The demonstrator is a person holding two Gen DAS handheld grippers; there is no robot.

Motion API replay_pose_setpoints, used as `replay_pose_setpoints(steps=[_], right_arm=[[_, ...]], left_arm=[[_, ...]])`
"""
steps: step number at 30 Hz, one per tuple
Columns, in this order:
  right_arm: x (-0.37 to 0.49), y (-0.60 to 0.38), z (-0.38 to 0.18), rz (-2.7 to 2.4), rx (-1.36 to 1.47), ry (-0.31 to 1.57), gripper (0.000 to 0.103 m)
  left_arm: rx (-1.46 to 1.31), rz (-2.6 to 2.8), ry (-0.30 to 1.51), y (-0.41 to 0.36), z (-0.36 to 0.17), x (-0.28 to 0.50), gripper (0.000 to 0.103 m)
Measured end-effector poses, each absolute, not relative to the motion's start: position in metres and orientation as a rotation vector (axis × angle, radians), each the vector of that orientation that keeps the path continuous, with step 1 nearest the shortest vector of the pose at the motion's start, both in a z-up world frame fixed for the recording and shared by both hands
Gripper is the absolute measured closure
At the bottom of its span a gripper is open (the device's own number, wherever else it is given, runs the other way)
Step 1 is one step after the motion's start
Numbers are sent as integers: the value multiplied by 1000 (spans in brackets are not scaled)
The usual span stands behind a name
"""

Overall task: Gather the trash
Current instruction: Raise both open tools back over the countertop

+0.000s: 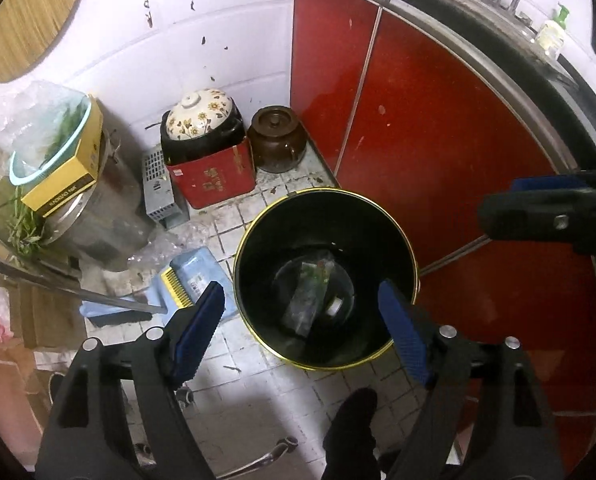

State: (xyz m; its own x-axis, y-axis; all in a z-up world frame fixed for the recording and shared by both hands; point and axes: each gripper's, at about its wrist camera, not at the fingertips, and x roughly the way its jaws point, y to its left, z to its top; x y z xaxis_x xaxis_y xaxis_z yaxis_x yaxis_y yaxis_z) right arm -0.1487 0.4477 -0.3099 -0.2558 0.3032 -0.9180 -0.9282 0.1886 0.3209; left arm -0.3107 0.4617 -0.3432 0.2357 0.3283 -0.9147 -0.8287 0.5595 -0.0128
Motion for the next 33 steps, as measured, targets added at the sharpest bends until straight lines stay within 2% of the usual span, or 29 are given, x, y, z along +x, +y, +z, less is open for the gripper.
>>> replay_pose_setpoints(steps=[4, 8, 11, 17, 26, 33], right_arm=[[-136, 420, -276, 1337, -620, 1277, 27], [-112, 367, -221, 1287, -542, 1211, 18], [-85, 310, -175, 1212, -465, 1159, 16], [-26, 169, -106, 944, -309, 1055, 12], [27, -69, -64, 496, -92, 980, 12], [14, -191, -70, 308, 27, 978, 12]], left_arm=[[-525, 840, 1054, 447, -317, -305, 26], [-421, 792, 1061, 419, -275, -282, 14], [-326, 726, 1040, 386, -236, -254, 8], [-211, 419, 1001, 291, -175, -173, 7], [54, -73, 938, 119, -125, -49, 7], [165, -267, 907, 21, -111, -19, 7]])
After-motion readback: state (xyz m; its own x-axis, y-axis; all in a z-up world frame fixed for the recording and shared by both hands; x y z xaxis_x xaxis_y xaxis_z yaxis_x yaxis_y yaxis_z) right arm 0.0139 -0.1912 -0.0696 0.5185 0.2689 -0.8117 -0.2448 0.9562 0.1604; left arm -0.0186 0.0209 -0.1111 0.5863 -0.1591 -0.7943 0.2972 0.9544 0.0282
